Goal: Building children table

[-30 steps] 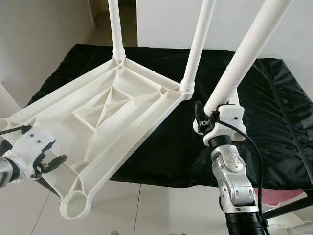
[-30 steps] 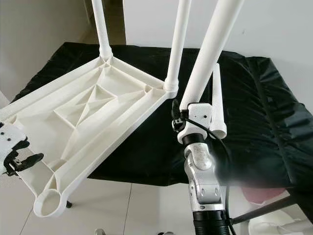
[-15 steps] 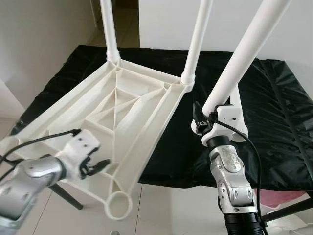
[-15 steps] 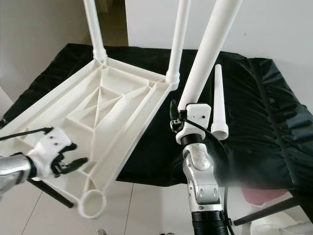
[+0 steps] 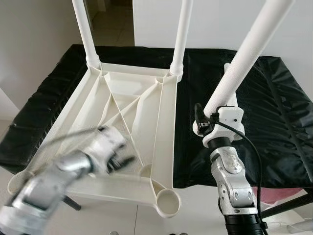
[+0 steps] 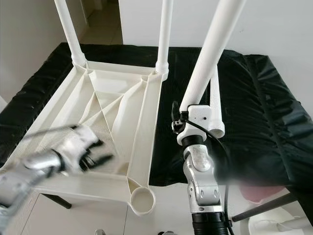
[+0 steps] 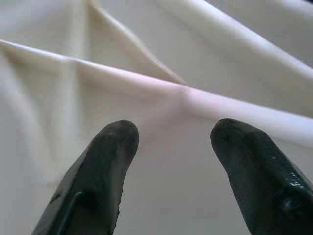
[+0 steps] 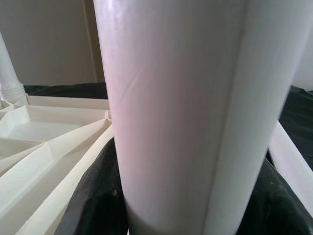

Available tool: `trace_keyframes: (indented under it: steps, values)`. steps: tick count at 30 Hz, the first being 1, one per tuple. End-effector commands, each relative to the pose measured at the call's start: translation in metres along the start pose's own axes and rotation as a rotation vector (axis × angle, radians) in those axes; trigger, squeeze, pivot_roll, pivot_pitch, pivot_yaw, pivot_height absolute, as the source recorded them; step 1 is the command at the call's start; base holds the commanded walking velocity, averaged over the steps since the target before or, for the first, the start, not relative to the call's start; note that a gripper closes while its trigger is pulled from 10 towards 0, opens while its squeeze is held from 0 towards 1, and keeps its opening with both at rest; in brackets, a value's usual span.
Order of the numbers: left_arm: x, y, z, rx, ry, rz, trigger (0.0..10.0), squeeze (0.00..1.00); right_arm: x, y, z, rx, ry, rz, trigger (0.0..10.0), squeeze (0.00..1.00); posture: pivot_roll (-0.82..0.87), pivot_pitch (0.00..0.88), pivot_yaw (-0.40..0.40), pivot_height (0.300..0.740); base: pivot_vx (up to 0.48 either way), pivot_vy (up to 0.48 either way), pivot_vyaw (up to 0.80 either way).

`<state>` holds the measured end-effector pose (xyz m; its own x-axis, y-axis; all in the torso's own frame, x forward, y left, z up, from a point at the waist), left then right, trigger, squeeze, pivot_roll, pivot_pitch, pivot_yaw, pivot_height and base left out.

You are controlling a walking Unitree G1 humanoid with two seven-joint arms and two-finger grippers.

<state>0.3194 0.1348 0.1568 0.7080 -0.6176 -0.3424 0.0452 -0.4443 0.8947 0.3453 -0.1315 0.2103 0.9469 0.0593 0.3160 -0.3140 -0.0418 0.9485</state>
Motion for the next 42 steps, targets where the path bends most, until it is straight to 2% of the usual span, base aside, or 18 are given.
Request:
trace_keyframes:
  steps: [1, 3, 4, 6, 8, 9, 10, 11, 13, 15, 16, 17, 18, 26, 34, 36, 40, 42]
  values:
    - [-0.005, 0.0, 0.0, -0.017, -0.033, 0.009, 10.0, 0.0, -0.001, 0.001, -0.001, 0.006, 0.002, 0.005, 10.0, 0.0, 0.03, 0.104, 0.016, 0.74, 0.0, 0.0, 0.0]
    - [-0.013, 0.003, 0.001, -0.032, -0.069, 0.025, 10.0, 0.0, 0.0, 0.001, -0.002, 0.009, 0.008, 0.006, 10.0, 0.0, 0.04, 0.103, 0.014, 0.74, 0.0, 0.0, 0.0]
    - [-0.013, 0.003, 0.001, -0.032, -0.069, 0.025, 10.0, 0.0, 0.0, 0.001, -0.002, 0.009, 0.008, 0.006, 10.0, 0.0, 0.04, 0.103, 0.014, 0.74, 0.0, 0.0, 0.0]
    - [-0.019, 0.006, 0.013, -0.045, -0.135, 0.037, 10.0, 0.0, 0.0, 0.001, -0.004, 0.01, 0.014, 0.007, 10.0, 0.0, 0.04, 0.102, 0.013, 0.74, 0.0, 0.0, 0.0]
    - [-0.019, 0.006, 0.013, -0.045, -0.135, 0.037, 10.0, 0.0, 0.0, 0.001, -0.004, 0.01, 0.014, 0.007, 10.0, 0.0, 0.04, 0.102, 0.013, 0.74, 0.0, 0.0, 0.0]
    - [-0.024, 0.007, 0.028, -0.067, -0.214, 0.043, 10.0, 1.0, 0.0, 0.001, -0.004, 0.011, 0.017, 0.007, 10.0, 0.0, 0.04, 0.103, 0.005, 0.74, 0.0, 0.0, 0.0]
    - [-0.029, 0.006, 0.041, -0.089, -0.277, 0.037, 10.0, 1.0, 0.001, 0.001, -0.004, 0.011, 0.02, 0.007, 10.0, 0.0, 0.05, 0.103, 0.001, 0.74, 0.0, 0.0, 0.0]
    - [-0.029, 0.006, 0.041, -0.089, -0.277, 0.037, 10.0, 1.0, 0.001, 0.001, -0.004, 0.011, 0.02, 0.007, 10.0, 0.0, 0.05, 0.103, 0.001, 0.74, 0.0, 0.0, 0.0]
    - [-0.035, -0.002, 0.06, -0.084, -0.36, -0.004, 10.0, 1.0, 0.001, 0.0, -0.007, 0.01, 0.033, 0.003, 10.0, 0.0, 0.05, 0.101, -0.008, 0.74, 0.0, 0.0, 0.0]
    - [-0.036, -0.005, 0.063, -0.075, -0.373, -0.017, 10.0, 0.96, 0.001, -0.001, -0.008, 0.01, 0.037, 0.002, 10.0, 0.0, 0.05, 0.101, -0.008, 0.74, 0.0, 0.0, 0.0]
    - [-0.035, -0.008, 0.065, -0.059, -0.375, -0.031, 10.0, 0.19, 0.001, -0.001, -0.008, 0.01, 0.041, 0.001, 10.0, 0.0, 0.05, 0.101, -0.008, 0.74, 0.0, 0.0, 0.0]
    - [-0.035, -0.008, 0.065, -0.059, -0.375, -0.031, 10.0, 0.19, 0.001, -0.001, -0.008, 0.01, 0.041, 0.001, 10.0, 0.0, 0.05, 0.101, -0.008, 0.74, 0.0, 0.0, 0.0]
    - [-0.035, -0.014, 0.069, -0.047, -0.389, -0.057, 10.0, 0.0, 0.002, -0.001, -0.008, 0.009, 0.042, 0.001, 10.0, 0.0, 0.05, 0.099, -0.008, 0.74, 0.0, 0.0, 0.0]
    - [-0.03, -0.027, 0.084, -0.022, -0.427, -0.111, 10.0, 0.0, 0.002, 0.0, -0.008, 0.006, 0.044, 0.003, 10.0, 0.0, 0.04, 0.092, -0.007, 0.74, 0.0, 0.0, 0.0]
    - [-0.032, -0.025, 0.091, -0.048, -0.453, -0.108, 10.0, 0.0, 0.002, 0.0, -0.006, 0.0, 0.04, 0.003, 10.0, 0.0, 0.04, 0.095, -0.007, 0.74, 0.0, 0.0, 0.0]
    - [-0.033, -0.02, 0.091, -0.063, -0.454, -0.088, 10.0, 0.0, 0.002, 0.0, -0.005, -0.001, 0.039, 0.004, 10.0, 0.0, 0.04, 0.095, -0.008, 0.74, 0.0, 0.0, 0.0]
    - [-0.044, 0.023, 0.092, -0.155, -0.512, 0.11, 10.0, 0.0, 0.003, -0.001, -0.006, 0.0, 0.041, 0.001, 10.0, 0.0, 0.04, 0.099, -0.012, 0.74, 0.0, 0.0, 0.0]
    - [-0.046, 0.024, 0.094, -0.154, -0.522, 0.113, 10.0, 0.0, 0.003, -0.002, -0.006, 0.0, 0.042, -0.001, 10.0, 0.0, 0.04, 0.1, -0.015, 0.74, 0.0, 0.0, 0.0]
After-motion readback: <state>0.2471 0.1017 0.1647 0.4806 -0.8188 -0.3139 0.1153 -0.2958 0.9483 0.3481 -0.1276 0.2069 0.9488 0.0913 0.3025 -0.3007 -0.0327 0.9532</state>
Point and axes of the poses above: a point about 5 cm out from each wrist's last joint towards the gripper, its own x axis pointing out of the wrist towards the gripper, its own y axis along the axis of the wrist's last joint, z = x × y, the point moved 6 cm from there along x, pointing out of the wrist towards the gripper, and after that the axes turned 2 degrees about x, right-handed, at the moved point
